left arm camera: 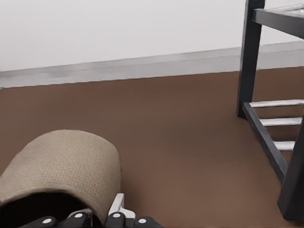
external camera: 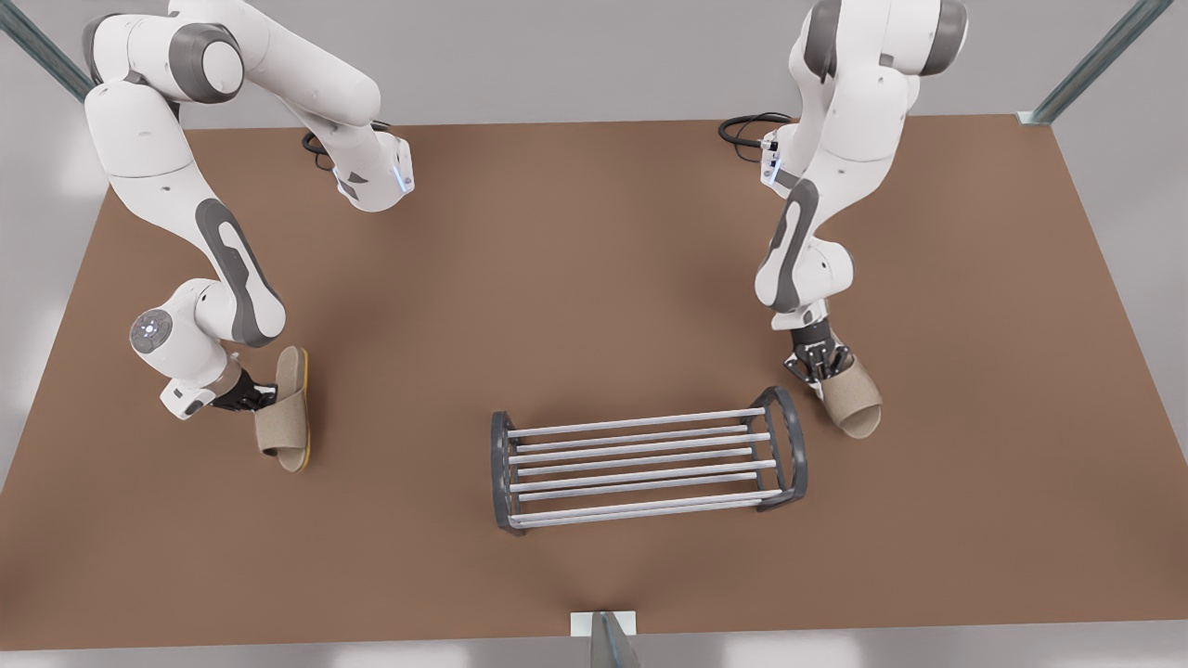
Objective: Place the right shoe on the shoe rack with the right arm, and place the left shoe on the shoe rack with the left arm
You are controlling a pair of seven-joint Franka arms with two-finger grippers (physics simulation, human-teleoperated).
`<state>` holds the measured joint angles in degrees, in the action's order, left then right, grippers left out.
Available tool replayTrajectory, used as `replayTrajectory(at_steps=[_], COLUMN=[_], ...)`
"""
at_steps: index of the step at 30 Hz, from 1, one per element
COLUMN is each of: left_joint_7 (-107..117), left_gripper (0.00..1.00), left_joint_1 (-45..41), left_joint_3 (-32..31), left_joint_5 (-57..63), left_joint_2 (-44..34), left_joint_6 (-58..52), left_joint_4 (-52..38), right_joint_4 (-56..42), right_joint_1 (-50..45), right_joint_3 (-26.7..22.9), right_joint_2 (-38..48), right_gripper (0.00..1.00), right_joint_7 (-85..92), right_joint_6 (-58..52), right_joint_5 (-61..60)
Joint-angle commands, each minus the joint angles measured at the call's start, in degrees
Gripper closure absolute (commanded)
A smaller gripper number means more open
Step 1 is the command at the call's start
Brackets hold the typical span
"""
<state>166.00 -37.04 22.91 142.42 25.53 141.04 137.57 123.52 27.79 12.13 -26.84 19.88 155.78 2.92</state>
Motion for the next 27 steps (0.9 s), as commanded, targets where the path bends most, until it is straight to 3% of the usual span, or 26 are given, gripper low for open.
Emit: replayTrajectory(at_steps=[1,4,7,8,10,13,14,15,18,23,27], left_joint_7=[14.8,14.9,15.0,14.9,14.9,14.9,15.2,15.1,15.1,15.0,14.7], left_gripper=[0.79,0.79,0.79,0.79,0.79,0.79,0.79,0.79,0.79,0.79,0.79], left_joint_1=[-0.3,-0.3,-0.1,-0.1,-0.1,-0.4,-4.1,-8.0,-17.4,-26.5,-26.2], left_joint_3=[0.0,0.0,3.4,6.6,15.9,16.0,15.1,15.1,15.1,14.8,11.5], left_joint_5=[0.2,0.8,0.8,0.9,7.6,7.3,5.8,2.2,-9.9,-18.9,-25.4], left_joint_2=[-0.2,-2.1,-10.1,-14.4,-22.3,-29.8,-30.4,-30.1,-20.8,-10.8,-3.6], left_joint_6=[-0.3,-0.4,0.6,3.9,10.2,16.4,18.4,19.4,21.2,22.8,22.7], left_joint_4=[0.0,0.0,0.0,0.0,-0.5,-5.6,-9.1,-12.0,-21.7,-32.7,-36.8], right_joint_4=[0.0,0.0,-0.3,-2.1,-13.3,-19.1,-18.9,-19.0,-20.1,-28.6,-39.6], right_joint_1=[-0.1,0.2,0.0,0.2,0.1,-0.2,0.1,-0.3,-1.5,-15.7,-25.0], right_joint_3=[0.0,1.8,3.5,4.4,4.5,5.0,7.0,7.9,18.2,18.6,17.8], right_joint_2=[0.2,2.7,8.2,9.6,9.6,11.9,15.0,16.7,18.5,12.9,2.9], right_gripper=[0.79,0.79,0.79,0.79,0.79,0.79,0.79,0.79,0.79,0.79,0.79], right_joint_7=[2.6,2.6,2.4,2.4,1.8,2.1,1.9,1.5,-15.7,-39.3,-55.4], right_joint_6=[-0.5,-4.0,-8.2,-11.8,-29.7,-38.5,-40.0,-41.3,-41.6,-40.9,-40.9], right_joint_5=[0.2,0.2,0.2,0.0,-0.1,-0.2,-0.5,-2.9,-2.7,7.1,19.0])
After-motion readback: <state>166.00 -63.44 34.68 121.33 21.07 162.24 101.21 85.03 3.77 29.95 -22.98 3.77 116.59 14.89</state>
